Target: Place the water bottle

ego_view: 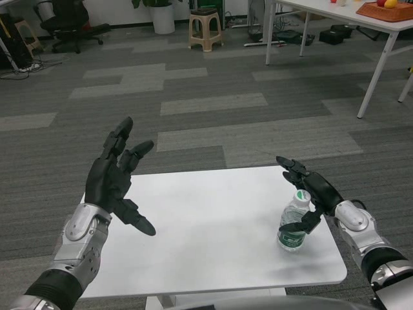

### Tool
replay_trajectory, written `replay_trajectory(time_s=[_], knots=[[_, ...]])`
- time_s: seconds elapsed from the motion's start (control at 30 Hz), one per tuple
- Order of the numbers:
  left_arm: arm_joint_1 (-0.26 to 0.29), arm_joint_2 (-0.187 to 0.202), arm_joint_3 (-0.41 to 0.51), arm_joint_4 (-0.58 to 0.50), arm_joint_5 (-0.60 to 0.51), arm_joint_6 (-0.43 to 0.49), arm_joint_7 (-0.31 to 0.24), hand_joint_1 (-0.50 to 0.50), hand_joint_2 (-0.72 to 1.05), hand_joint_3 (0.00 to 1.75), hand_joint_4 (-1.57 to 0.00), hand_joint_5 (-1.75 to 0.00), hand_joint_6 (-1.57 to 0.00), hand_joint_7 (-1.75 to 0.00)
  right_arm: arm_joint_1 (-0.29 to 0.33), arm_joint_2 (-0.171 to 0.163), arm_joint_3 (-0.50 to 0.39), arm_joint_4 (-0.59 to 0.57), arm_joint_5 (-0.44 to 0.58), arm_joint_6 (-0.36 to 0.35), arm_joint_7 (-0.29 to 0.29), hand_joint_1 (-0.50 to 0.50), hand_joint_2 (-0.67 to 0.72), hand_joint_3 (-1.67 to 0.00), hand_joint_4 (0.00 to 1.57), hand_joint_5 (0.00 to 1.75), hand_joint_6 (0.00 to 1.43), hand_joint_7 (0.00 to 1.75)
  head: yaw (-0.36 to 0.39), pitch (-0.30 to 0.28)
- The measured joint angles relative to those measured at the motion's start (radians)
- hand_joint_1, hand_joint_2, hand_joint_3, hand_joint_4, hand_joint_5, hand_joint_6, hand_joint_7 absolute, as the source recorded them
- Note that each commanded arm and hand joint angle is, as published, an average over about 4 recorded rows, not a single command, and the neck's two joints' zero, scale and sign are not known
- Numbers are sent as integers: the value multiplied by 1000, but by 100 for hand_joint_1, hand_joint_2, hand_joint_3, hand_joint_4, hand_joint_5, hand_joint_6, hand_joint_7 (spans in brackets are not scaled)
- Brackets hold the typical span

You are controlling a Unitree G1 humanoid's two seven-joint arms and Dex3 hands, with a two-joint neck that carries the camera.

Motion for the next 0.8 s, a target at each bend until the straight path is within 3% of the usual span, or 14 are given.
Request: replay_trajectory(time_s=[0.23, 0.8], knots=[[0, 0, 0, 0, 0, 0, 0, -50, -46, 9, 0, -82, 0, -14, 17, -20, -71, -37, 16, 17, 66, -42, 9, -24, 0, 0, 0, 0, 0, -3], [0, 0, 0, 0, 0, 0, 0, -50, -46, 9, 0, -82, 0, -14, 59, -62, -199, -105, 20, 30, 107, -42, 9, -24, 0, 0, 0, 0, 5, -9]])
